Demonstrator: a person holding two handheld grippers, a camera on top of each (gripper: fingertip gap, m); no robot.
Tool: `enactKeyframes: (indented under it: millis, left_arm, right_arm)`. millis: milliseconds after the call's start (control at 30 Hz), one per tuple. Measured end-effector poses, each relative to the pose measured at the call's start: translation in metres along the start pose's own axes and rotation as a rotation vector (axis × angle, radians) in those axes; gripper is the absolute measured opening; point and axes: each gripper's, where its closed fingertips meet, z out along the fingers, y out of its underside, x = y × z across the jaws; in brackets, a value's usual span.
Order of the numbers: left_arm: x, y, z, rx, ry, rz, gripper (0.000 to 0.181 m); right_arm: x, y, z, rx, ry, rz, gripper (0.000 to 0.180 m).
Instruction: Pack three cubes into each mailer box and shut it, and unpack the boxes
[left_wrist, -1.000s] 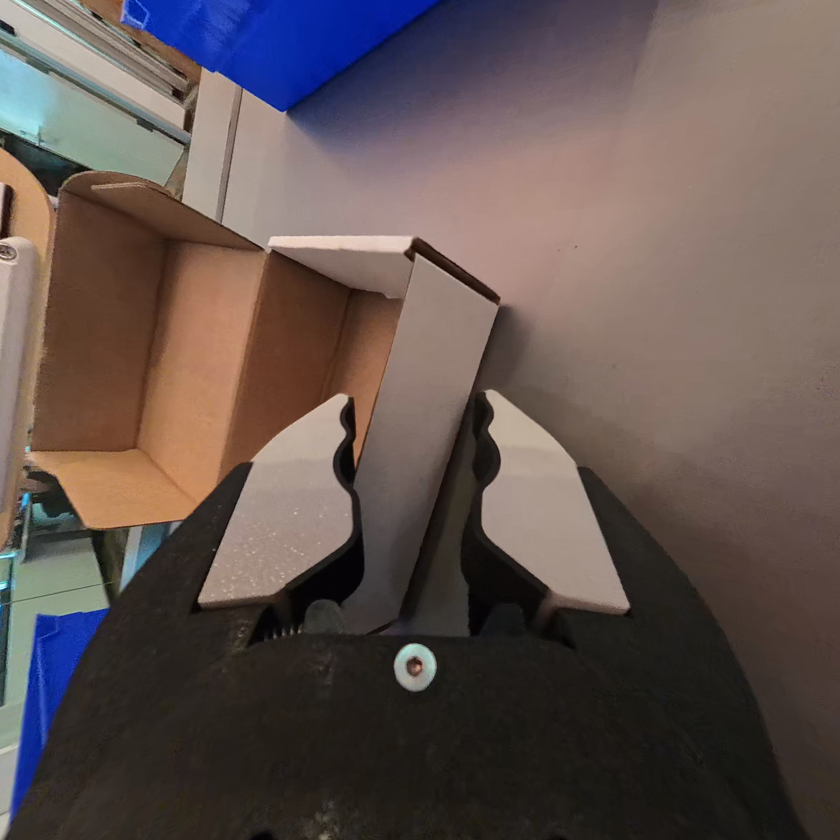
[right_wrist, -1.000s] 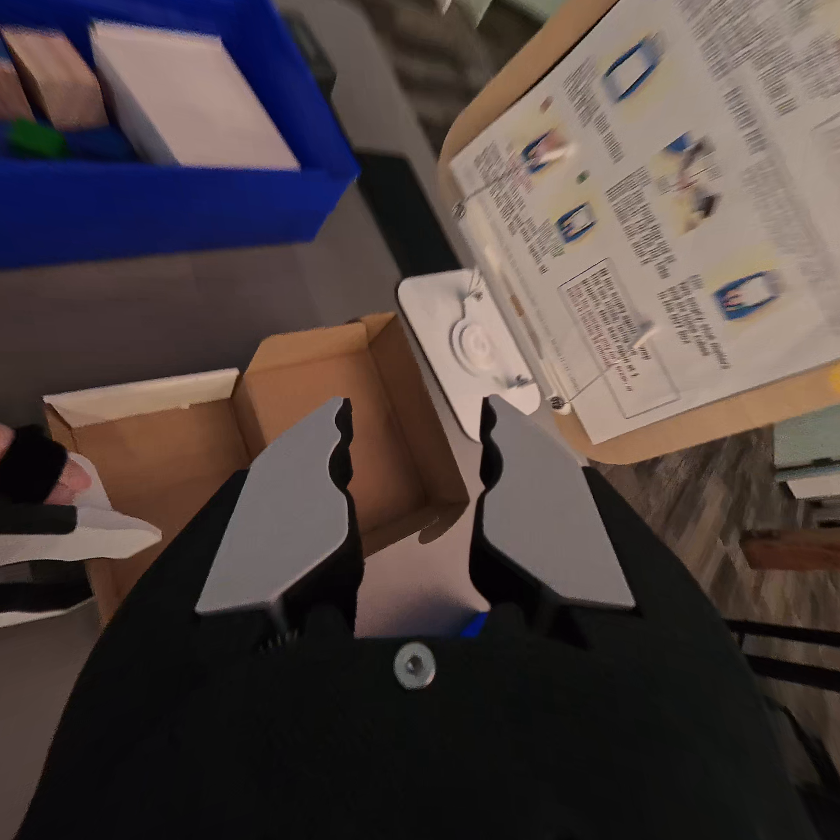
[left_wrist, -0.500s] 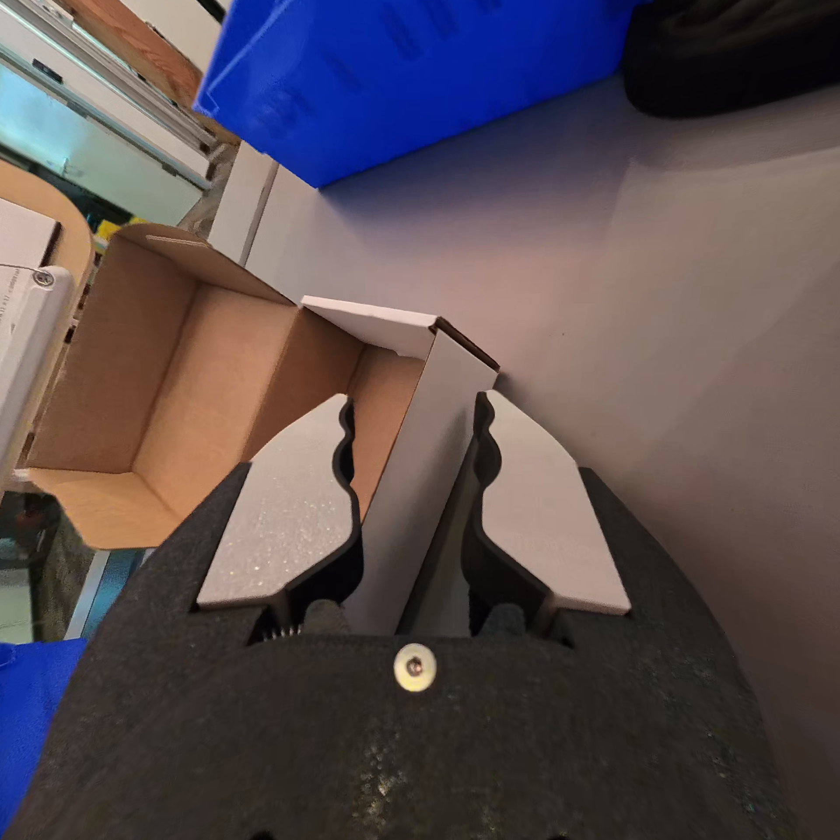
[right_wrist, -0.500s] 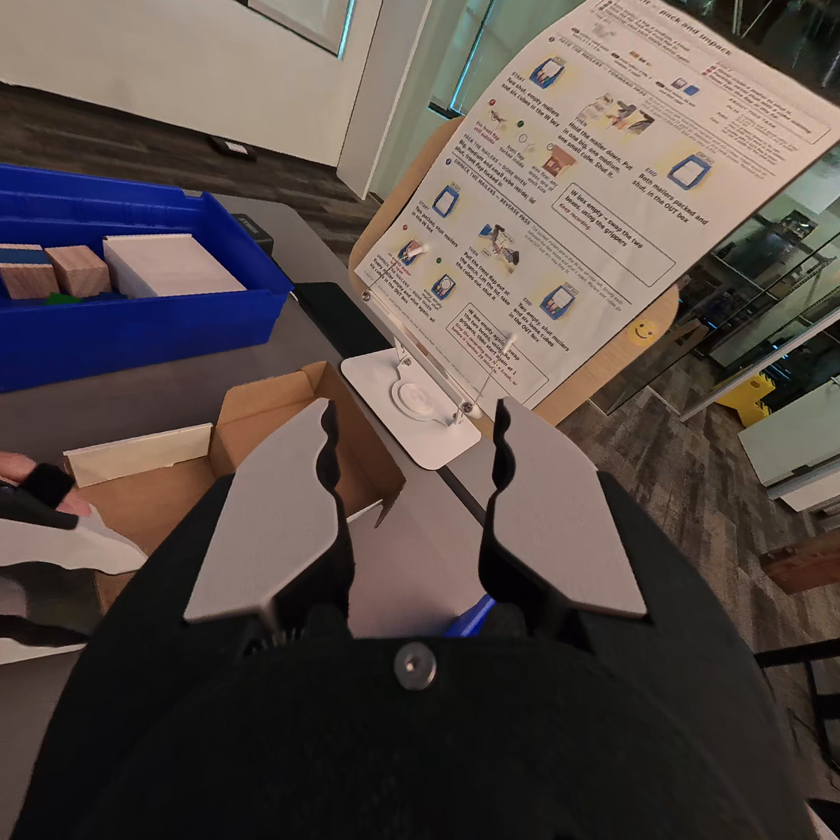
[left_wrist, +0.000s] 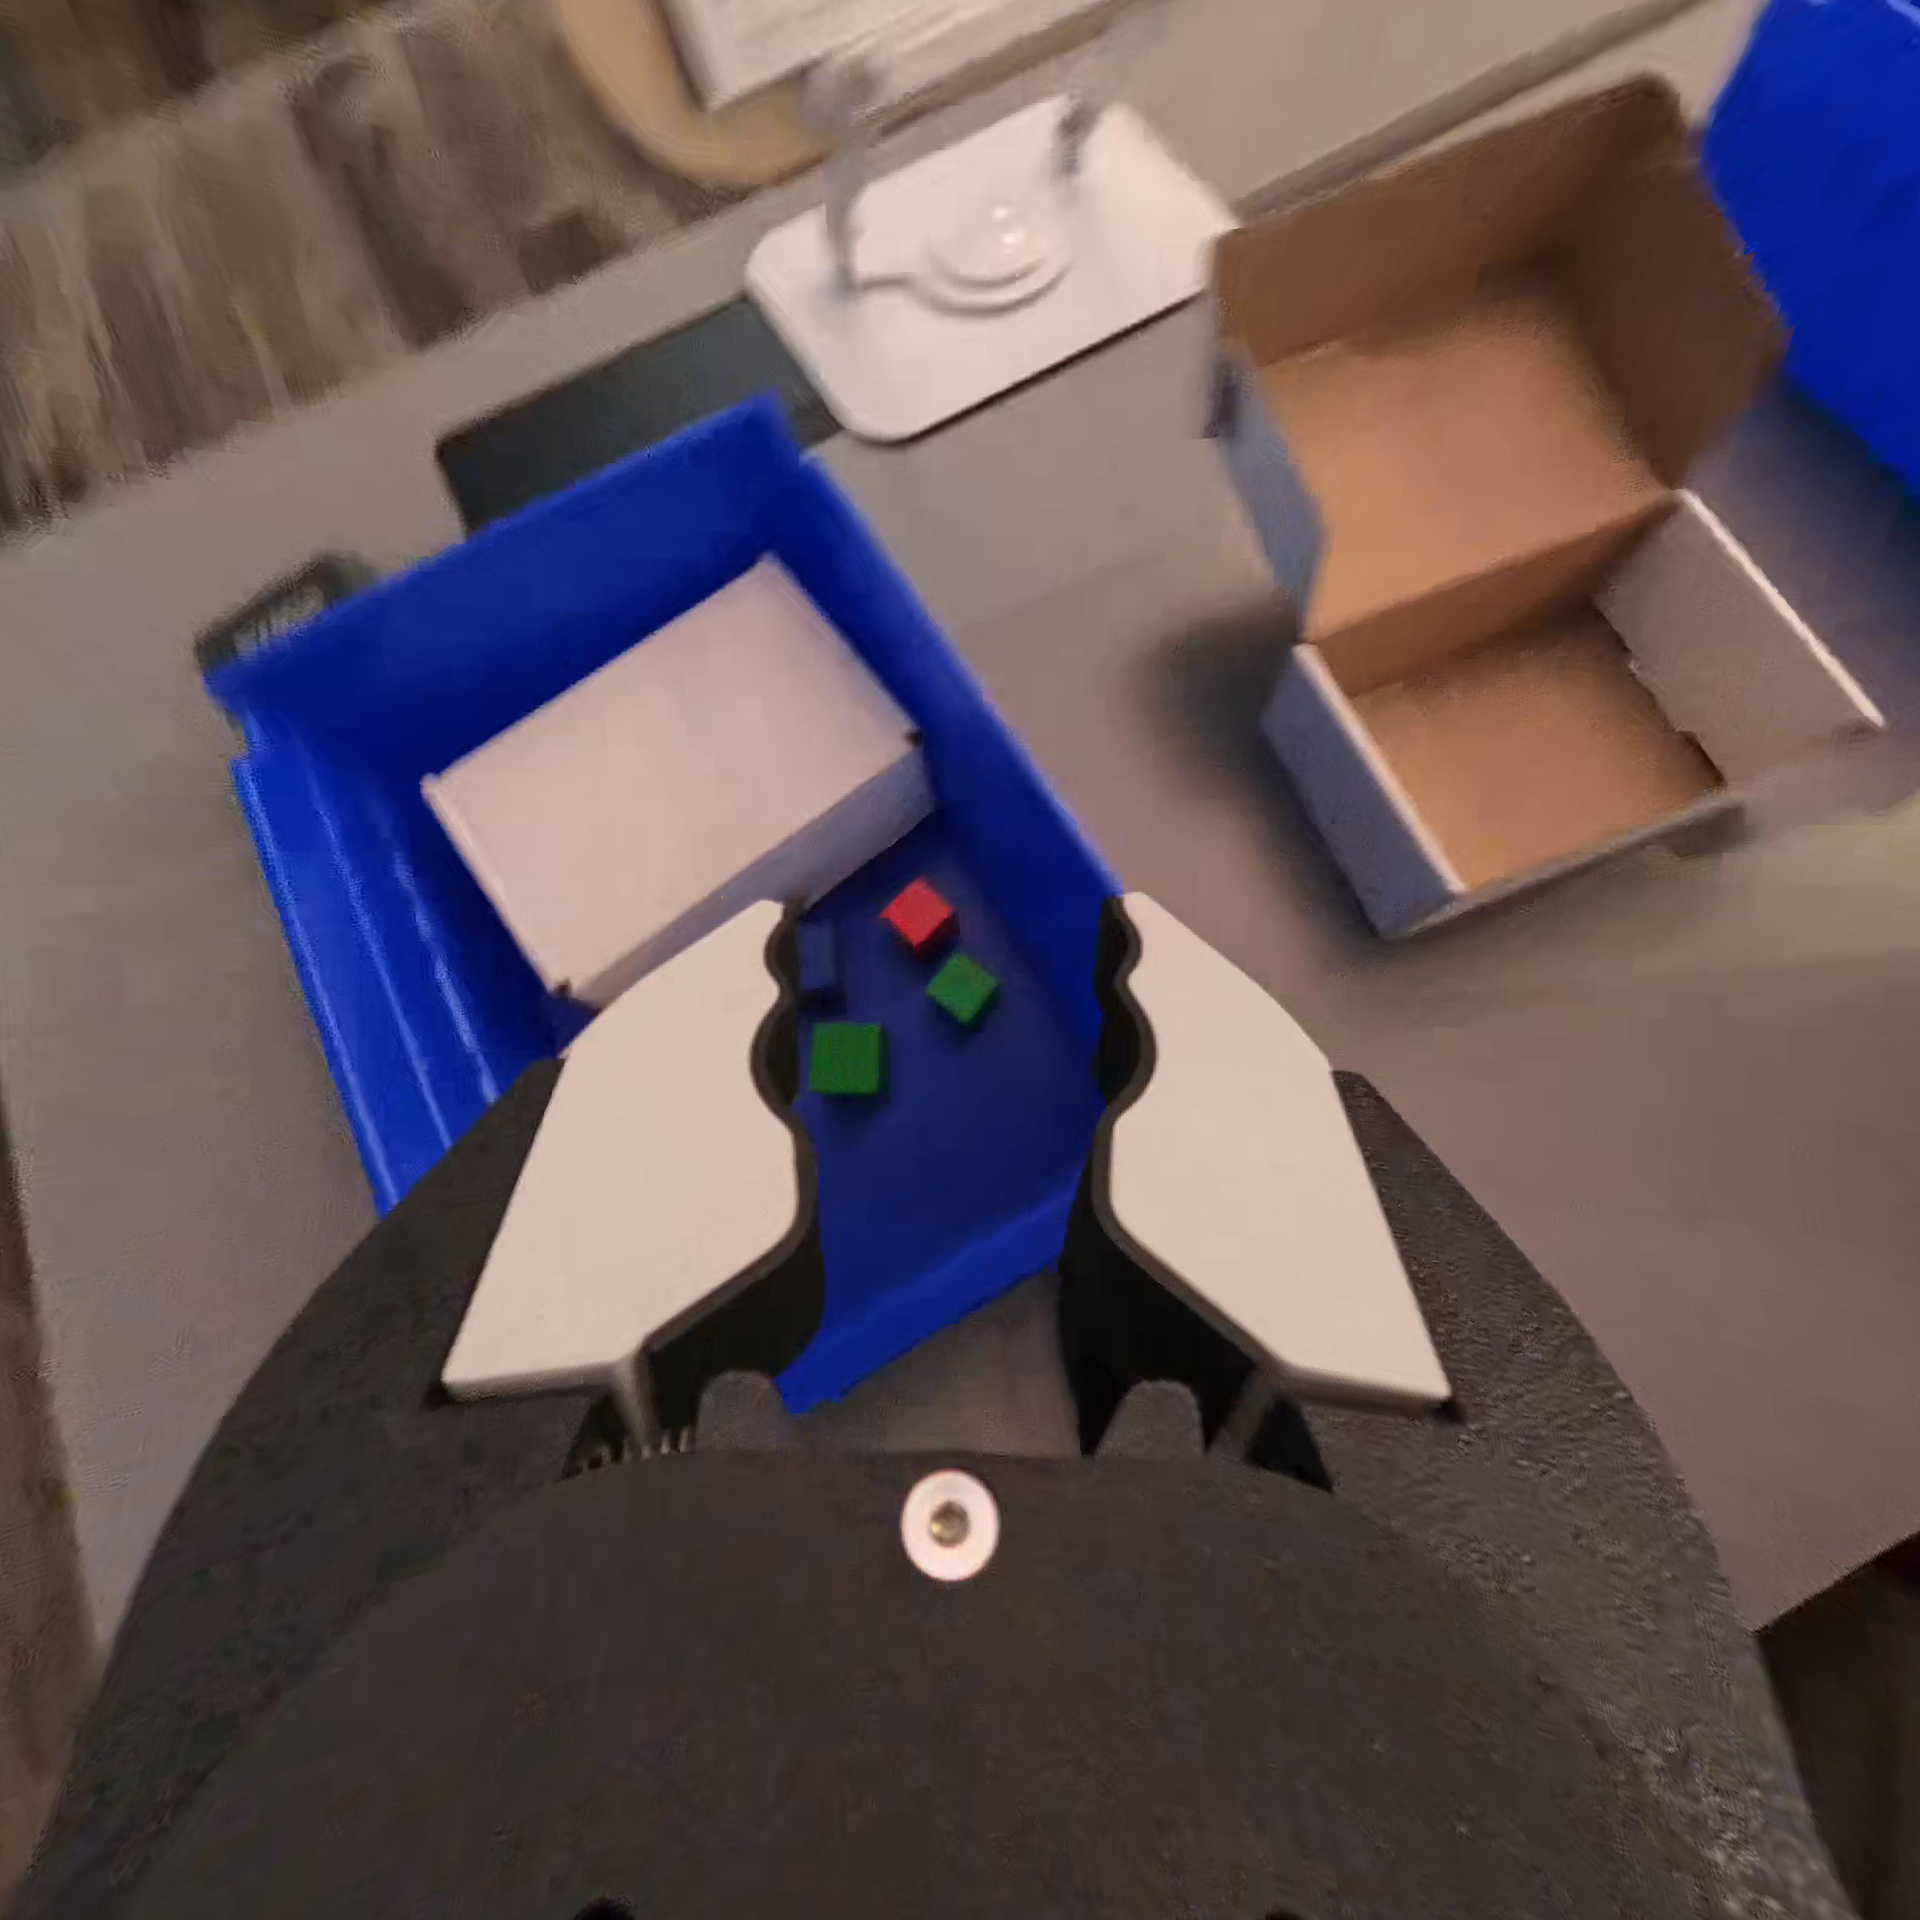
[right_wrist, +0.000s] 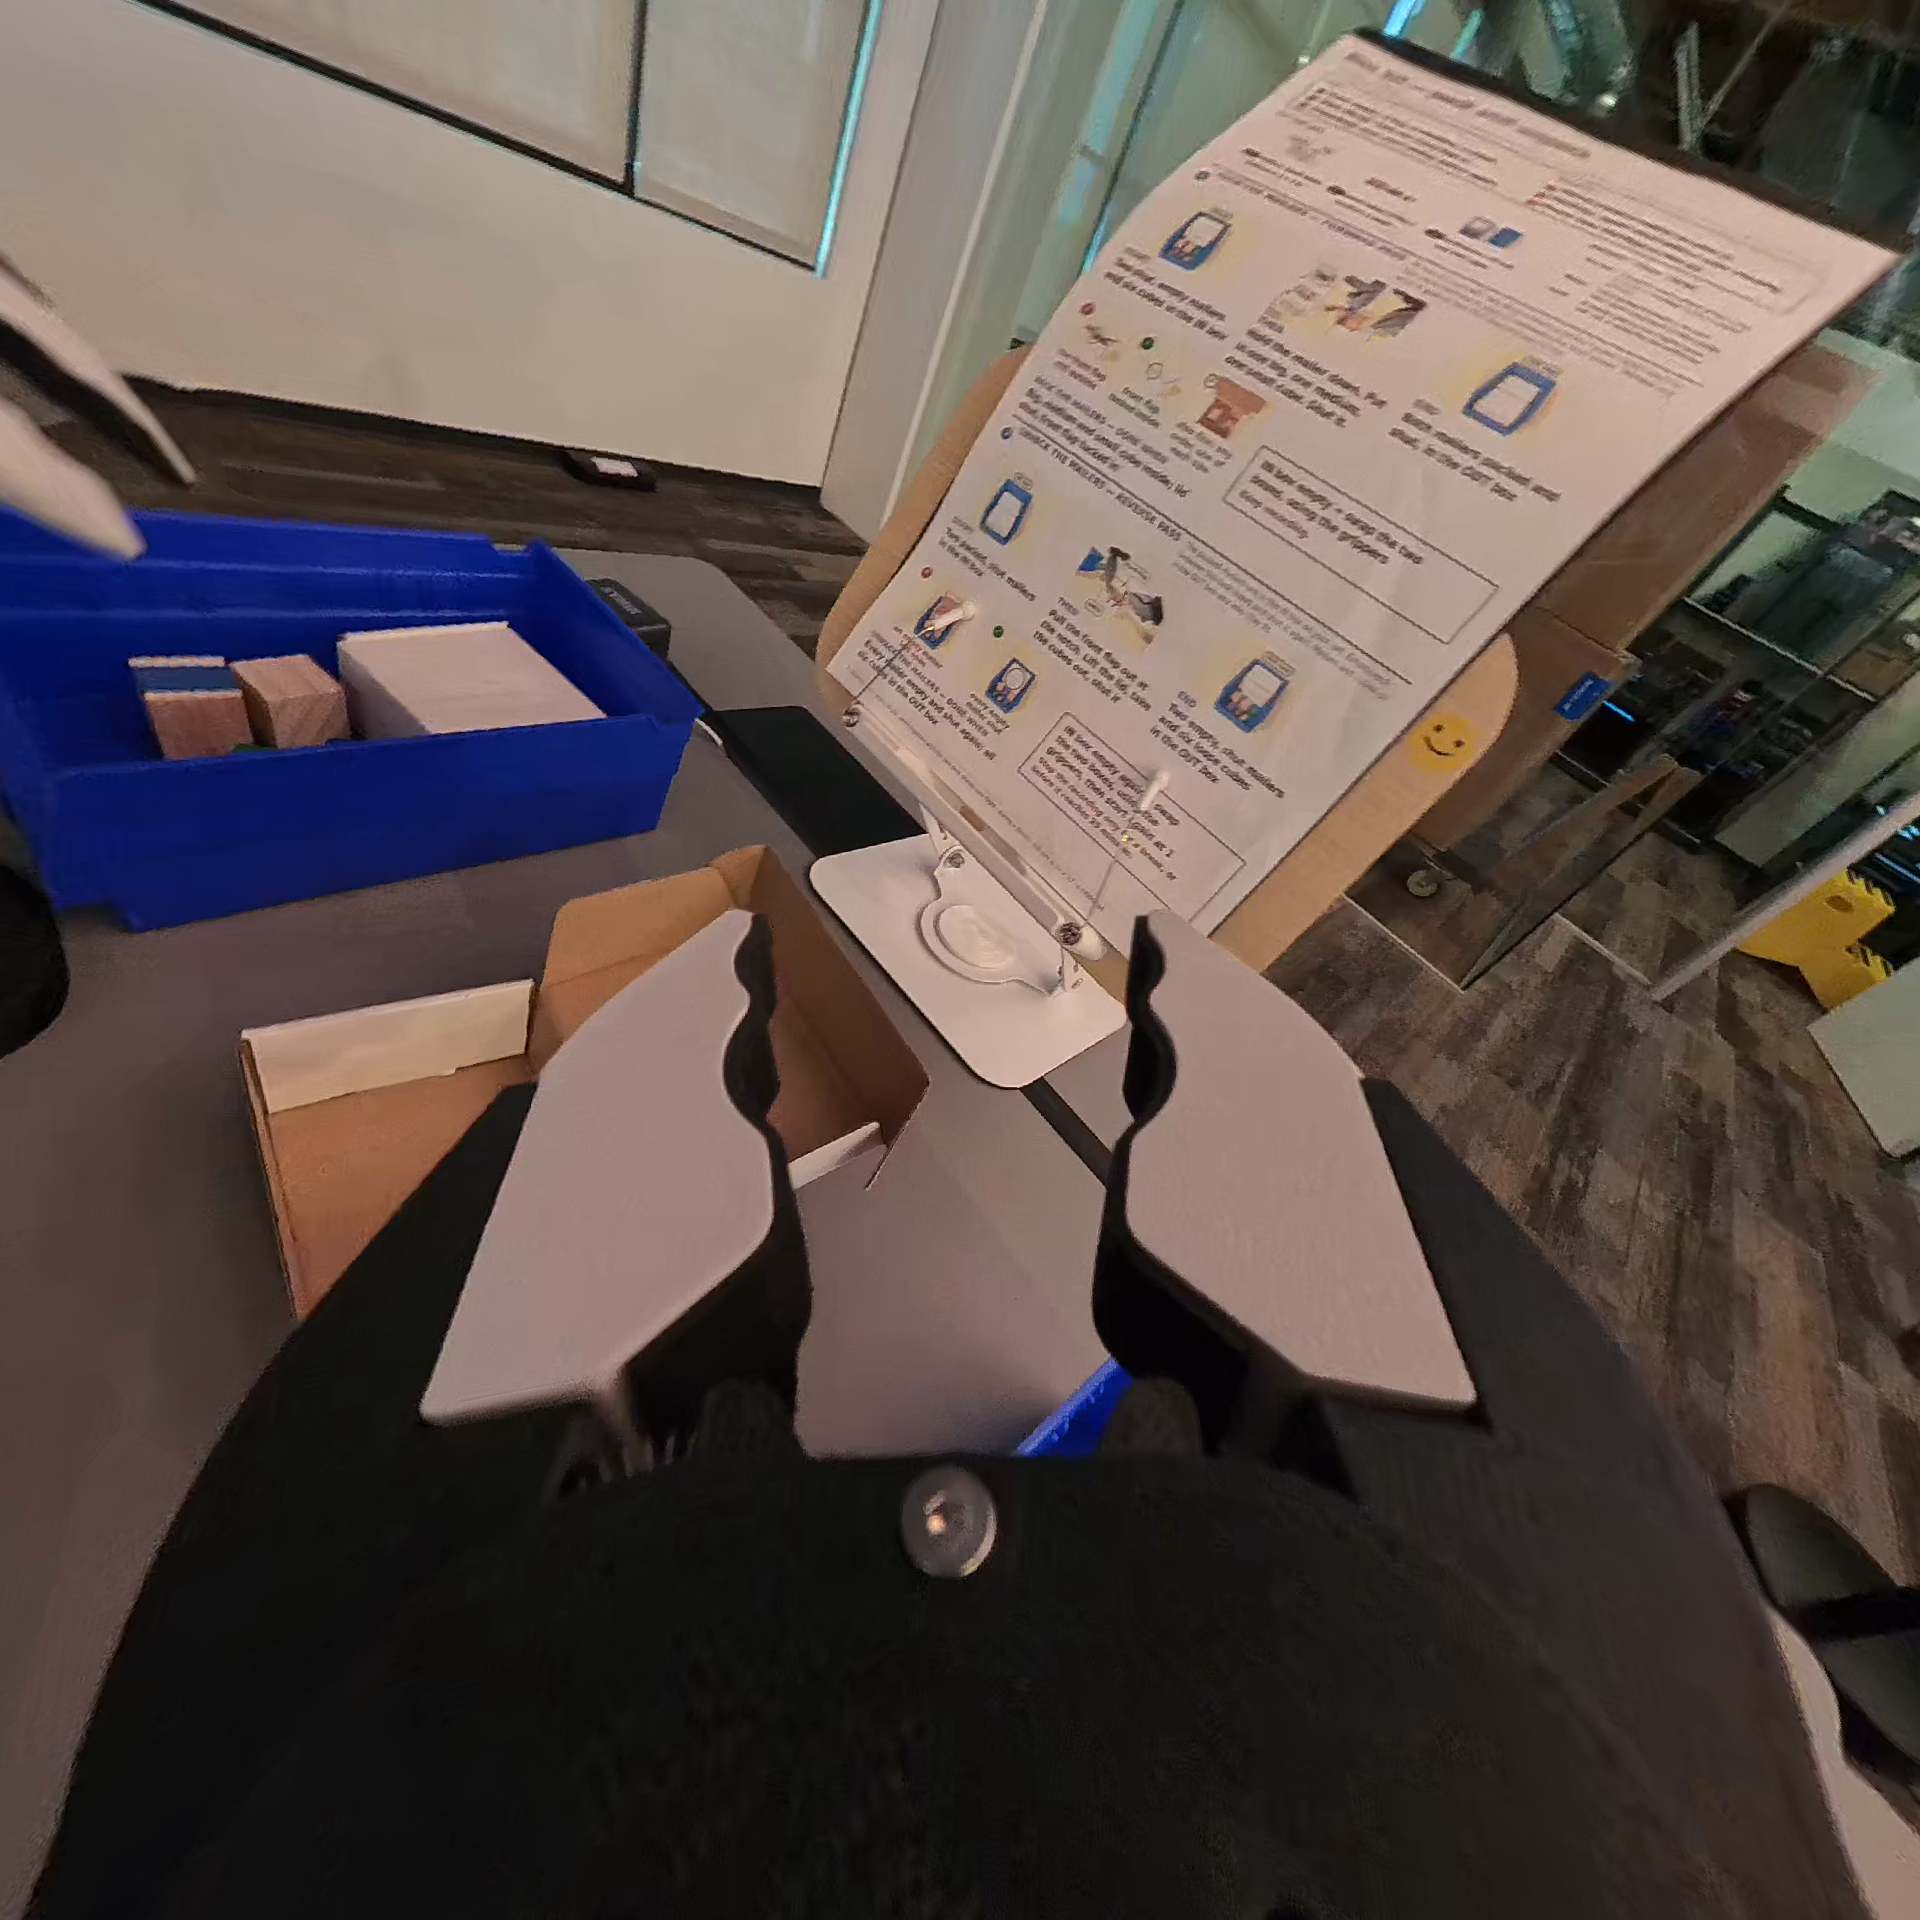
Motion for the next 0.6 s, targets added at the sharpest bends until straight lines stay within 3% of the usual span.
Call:
enactKeyframes:
  millis: [67, 133, 267, 367, 600]
  left_arm:
    - [-0.017, 0.016, 0.010, -0.078, 0.072, -0.112, 0.046]
    - [-0.032, 0.040, 0.020, -0.218, 0.112, -0.196, 0.052]
    - [-0.057, 0.087, 0.033, -0.453, 0.025, -0.230, 0.057]
    - [-0.073, 0.105, 0.037, -0.530, -0.087, -0.222, 0.067]
    - [-0.078, 0.121, 0.052, -0.629, -0.148, -0.223, 0.062]
  right_arm:
    - [-0.005, 0.003, 0.002, -0.013, -0.016, -0.043, 0.066]
    - [-0.006, 0.004, 0.003, -0.026, -0.018, -0.053, 0.066]
    - [-0.011, 0.001, 0.005, -0.010, -0.047, -0.048, 0.066]
    - [-0.014, 0.001, 0.004, -0.013, -0.056, -0.057, 0.066]
    - [-0.013, -0.001, -0.004, 0.007, -0.068, -0.060, 0.066]
